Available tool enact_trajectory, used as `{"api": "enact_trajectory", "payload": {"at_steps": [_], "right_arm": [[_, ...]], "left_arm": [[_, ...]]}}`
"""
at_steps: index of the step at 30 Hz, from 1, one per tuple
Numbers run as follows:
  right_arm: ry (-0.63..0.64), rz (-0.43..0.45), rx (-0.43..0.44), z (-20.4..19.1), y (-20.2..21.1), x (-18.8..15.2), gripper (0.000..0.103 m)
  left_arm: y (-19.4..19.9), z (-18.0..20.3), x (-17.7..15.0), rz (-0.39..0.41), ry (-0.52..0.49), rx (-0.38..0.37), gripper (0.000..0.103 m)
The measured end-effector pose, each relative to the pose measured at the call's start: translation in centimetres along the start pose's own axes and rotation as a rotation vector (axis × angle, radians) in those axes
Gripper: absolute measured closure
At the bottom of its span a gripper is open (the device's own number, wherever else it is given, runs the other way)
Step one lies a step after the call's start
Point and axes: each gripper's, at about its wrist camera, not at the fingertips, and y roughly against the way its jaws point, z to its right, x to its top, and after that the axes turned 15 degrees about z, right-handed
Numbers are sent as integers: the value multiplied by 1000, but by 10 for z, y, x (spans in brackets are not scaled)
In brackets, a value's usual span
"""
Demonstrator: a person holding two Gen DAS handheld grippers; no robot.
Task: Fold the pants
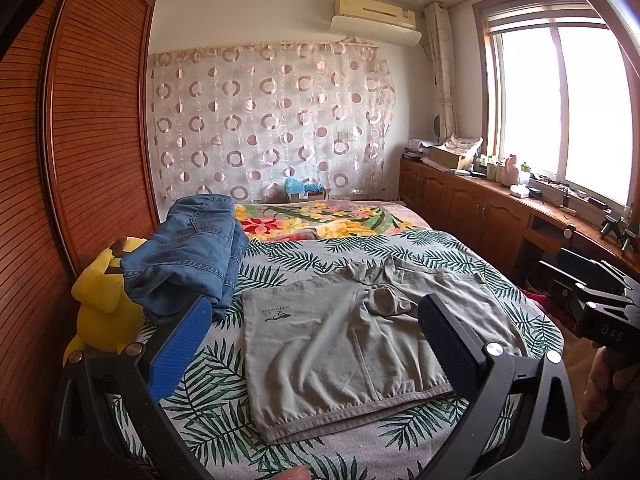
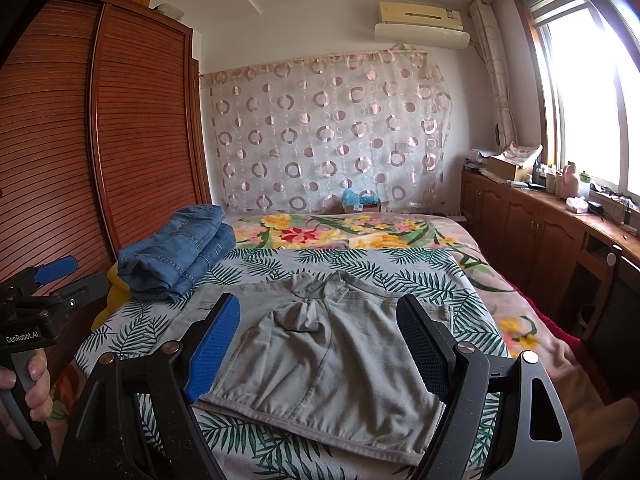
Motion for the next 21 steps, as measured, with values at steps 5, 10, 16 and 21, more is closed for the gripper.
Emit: {"api": "enact_trajectory", "payload": {"at_steps": [5, 10, 16, 21], "right_arm": [[-1, -1, 3, 1, 0, 1, 21], [-3, 0, 3, 1, 1, 0, 21], [-2, 0, 2, 1, 1, 0, 21], [-2, -6, 3, 2, 0, -2, 21]], "left_arm": [[1, 0, 1, 1, -1, 0, 0], [2, 0, 1, 2, -1, 0, 0], [2, 1, 0, 3, -1, 0, 0], [2, 0, 5, -11, 1, -3, 0]]}}
